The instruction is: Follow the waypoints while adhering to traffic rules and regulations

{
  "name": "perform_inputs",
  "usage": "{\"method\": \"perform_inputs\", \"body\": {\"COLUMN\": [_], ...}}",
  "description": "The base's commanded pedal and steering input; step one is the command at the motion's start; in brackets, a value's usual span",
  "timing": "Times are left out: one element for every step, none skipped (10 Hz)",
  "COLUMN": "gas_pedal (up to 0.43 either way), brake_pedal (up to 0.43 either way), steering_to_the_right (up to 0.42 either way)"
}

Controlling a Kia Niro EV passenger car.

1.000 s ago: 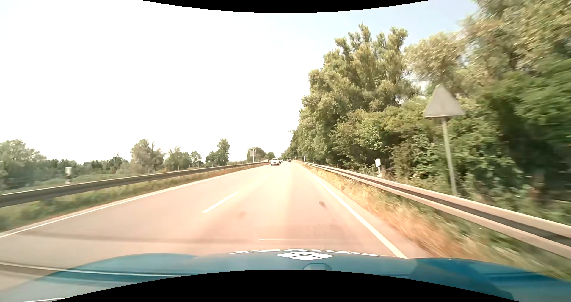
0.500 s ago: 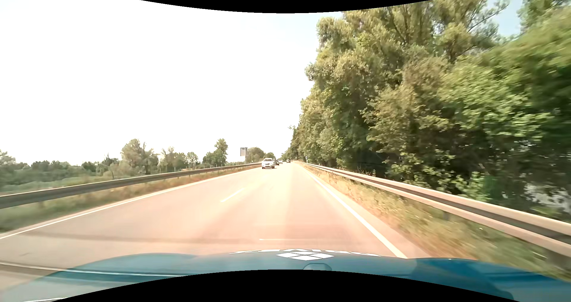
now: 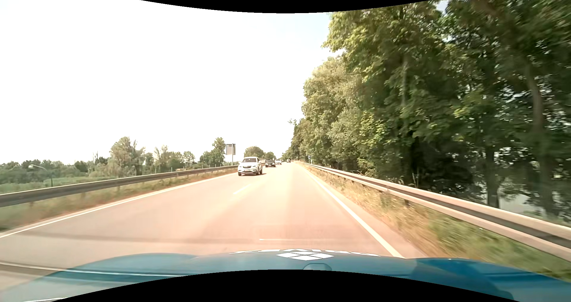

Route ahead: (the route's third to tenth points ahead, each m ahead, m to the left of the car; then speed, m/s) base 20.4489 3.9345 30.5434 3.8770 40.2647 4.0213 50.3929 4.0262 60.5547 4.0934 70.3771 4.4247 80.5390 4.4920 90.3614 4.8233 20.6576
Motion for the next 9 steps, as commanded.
{"method": "perform_inputs", "body": {"gas_pedal": [0.169,0.169,0.169,0.169,0.169,0.169,0.169,0.169,0.169], "brake_pedal": [0.0,0.0,0.0,0.0,0.0,0.0,0.0,0.0,0.0], "steering_to_the_right": [-0.003,-0.003,-0.003,-0.003,-0.004,-0.003,-0.003,-0.004,-0.004]}}
